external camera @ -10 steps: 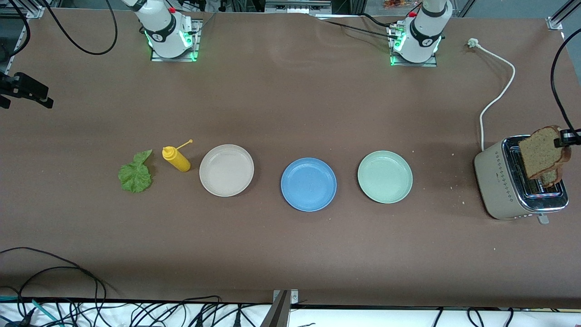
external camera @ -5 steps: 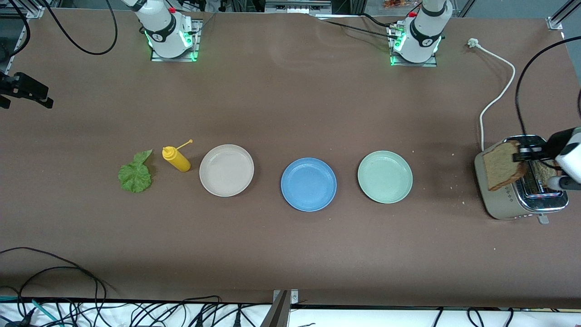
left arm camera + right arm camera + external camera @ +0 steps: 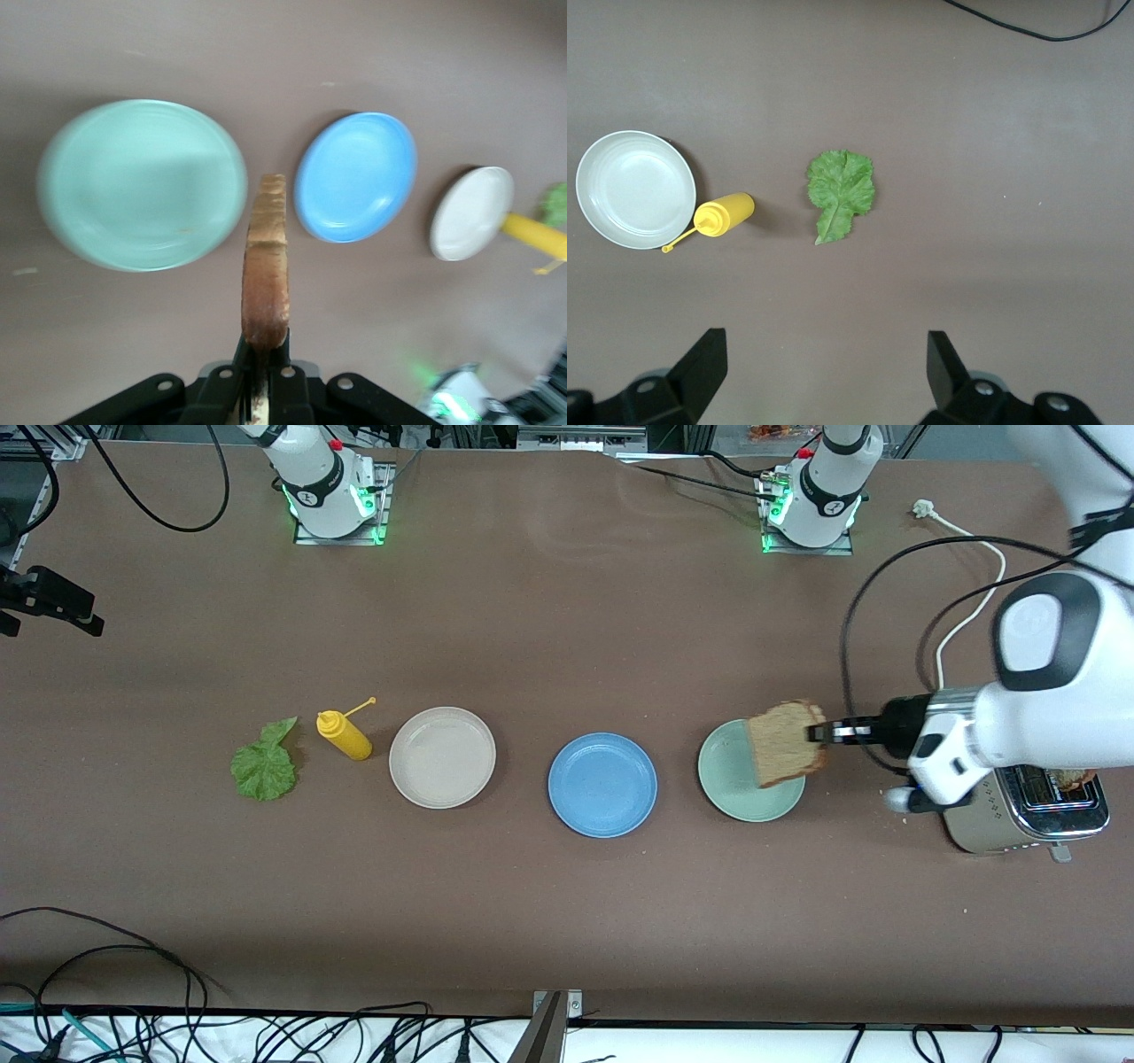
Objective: Make sandwich in blue plate with both arms
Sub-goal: 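Carry the bread slice with the left gripper onto the blue plate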
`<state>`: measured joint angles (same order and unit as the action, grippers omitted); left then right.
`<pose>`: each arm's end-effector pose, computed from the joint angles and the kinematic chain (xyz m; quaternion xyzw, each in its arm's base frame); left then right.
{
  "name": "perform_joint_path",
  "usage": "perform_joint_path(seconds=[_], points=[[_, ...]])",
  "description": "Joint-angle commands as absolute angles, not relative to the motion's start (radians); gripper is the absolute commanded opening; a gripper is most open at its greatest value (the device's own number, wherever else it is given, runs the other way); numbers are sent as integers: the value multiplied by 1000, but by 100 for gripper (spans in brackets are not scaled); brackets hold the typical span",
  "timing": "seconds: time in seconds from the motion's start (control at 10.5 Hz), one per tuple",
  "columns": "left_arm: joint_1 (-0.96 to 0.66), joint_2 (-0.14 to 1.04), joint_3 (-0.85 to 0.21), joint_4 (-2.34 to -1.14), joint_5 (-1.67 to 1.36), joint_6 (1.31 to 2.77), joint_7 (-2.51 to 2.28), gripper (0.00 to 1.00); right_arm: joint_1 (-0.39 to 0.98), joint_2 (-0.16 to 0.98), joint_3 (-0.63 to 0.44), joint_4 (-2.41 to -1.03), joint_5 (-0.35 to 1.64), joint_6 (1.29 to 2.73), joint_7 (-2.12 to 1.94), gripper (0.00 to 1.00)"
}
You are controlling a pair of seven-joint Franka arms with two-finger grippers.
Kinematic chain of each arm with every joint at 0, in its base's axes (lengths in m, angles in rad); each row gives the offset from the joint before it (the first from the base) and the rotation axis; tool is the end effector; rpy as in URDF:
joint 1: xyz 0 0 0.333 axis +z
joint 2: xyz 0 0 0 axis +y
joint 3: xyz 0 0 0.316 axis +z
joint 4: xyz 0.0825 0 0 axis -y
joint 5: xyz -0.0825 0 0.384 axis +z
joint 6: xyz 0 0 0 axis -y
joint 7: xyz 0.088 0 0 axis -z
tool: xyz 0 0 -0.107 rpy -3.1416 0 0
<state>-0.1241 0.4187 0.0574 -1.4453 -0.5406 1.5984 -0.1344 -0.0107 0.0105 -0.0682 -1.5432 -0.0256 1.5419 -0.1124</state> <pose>0.6507 -0.1032 0.4432 0.9564 0.0741 -0.1521 0.2381 0.5531 -0.0463 0.6292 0.9998 0.0165 -0.0071 0.0125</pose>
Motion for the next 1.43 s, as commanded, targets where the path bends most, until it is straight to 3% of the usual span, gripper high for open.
perform_joint_path(seconds=[0.0, 0.38, 1.33], points=[[-234, 489, 71, -1457, -740, 1724, -161, 0, -14, 11, -66, -1526, -41, 1523, -112, 100], [-464, 642, 72, -1453, -833, 2024, -183, 0, -12, 11, -66, -1526, -41, 1523, -113, 100], [-517, 744, 78, -1411, -836, 2129, -212, 0, -14, 11, -66, -1526, -43, 1525, -118, 100]])
